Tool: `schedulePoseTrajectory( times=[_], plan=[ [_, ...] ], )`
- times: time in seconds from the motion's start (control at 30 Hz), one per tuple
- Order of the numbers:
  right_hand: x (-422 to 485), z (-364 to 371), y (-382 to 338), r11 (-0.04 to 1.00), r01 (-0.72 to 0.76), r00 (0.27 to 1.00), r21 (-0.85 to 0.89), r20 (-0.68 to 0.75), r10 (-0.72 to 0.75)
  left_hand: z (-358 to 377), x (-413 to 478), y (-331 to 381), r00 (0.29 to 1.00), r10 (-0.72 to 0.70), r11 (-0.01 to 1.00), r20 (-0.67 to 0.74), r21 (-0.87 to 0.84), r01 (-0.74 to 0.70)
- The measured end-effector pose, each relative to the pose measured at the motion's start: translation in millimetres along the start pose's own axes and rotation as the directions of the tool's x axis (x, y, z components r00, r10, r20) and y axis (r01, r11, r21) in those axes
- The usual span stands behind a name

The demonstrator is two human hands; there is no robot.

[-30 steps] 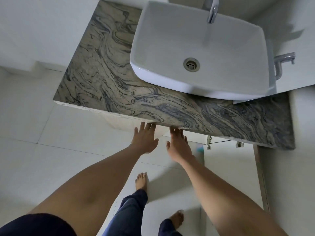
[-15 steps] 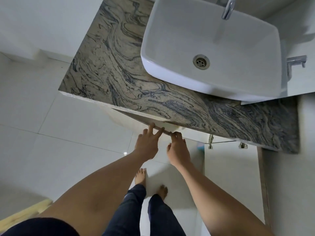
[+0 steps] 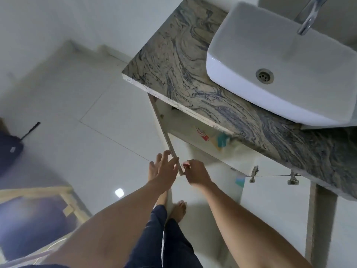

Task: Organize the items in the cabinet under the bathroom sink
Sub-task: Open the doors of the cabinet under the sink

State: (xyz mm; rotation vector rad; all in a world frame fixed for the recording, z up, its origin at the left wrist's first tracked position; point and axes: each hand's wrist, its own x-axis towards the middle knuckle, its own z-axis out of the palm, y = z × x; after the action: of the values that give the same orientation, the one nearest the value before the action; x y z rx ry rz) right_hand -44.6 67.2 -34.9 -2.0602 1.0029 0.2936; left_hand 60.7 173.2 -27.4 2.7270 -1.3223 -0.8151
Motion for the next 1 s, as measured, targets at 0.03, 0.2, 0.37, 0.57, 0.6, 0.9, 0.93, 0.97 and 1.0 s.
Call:
schedulePoseTrajectory(
  times=[0.03,0.2,0.37,0.57,0.6,0.9,0.93,0.97,1.0],
  plan=[
    [3,4,-4,0.999,0.034,0.999,0.004,0.006,-0.034,2,-4,-5,1.000,-0.021,1.000,0.014,-0.002,0.021],
    [14,17,-53,0.996,0.091,0.995,-0.023,0.052,-0.090,4,-27,-39,0.992,-0.123,0.983,0.027,-0.131,0.125],
    [35,50,-106,0.953,0.268,0.948,-0.141,0.216,-0.235,5,-51,-84,0.981,-0.193,0.919,-0.005,-0.351,0.179],
    [48,92,-155,0.939,0.247,0.943,-0.237,0.281,-0.178,1,-63,-154,0.965,-0.247,0.875,-0.081,-0.446,0.187],
    [51,99,-164,0.939,0.234,0.947,-0.253,0.279,-0.161,-3,-62,-168,0.961,-0.264,0.869,-0.083,-0.454,0.199],
    [85,141,-232,0.914,0.299,0.939,-0.274,0.253,-0.231,-38,-49,-262,0.931,-0.359,0.867,-0.060,-0.392,0.309],
    [87,141,-240,0.920,0.296,0.940,-0.258,0.249,-0.233,-41,-48,-268,0.933,-0.355,0.866,-0.049,-0.392,0.309],
    [89,142,-246,0.926,0.291,0.941,-0.240,0.245,-0.233,-42,-48,-274,0.939,-0.341,0.871,-0.040,-0.389,0.300],
    [91,143,-252,0.932,0.285,0.943,-0.224,0.240,-0.230,-43,-47,-279,0.947,-0.320,0.880,-0.040,-0.382,0.281]
  ],
)
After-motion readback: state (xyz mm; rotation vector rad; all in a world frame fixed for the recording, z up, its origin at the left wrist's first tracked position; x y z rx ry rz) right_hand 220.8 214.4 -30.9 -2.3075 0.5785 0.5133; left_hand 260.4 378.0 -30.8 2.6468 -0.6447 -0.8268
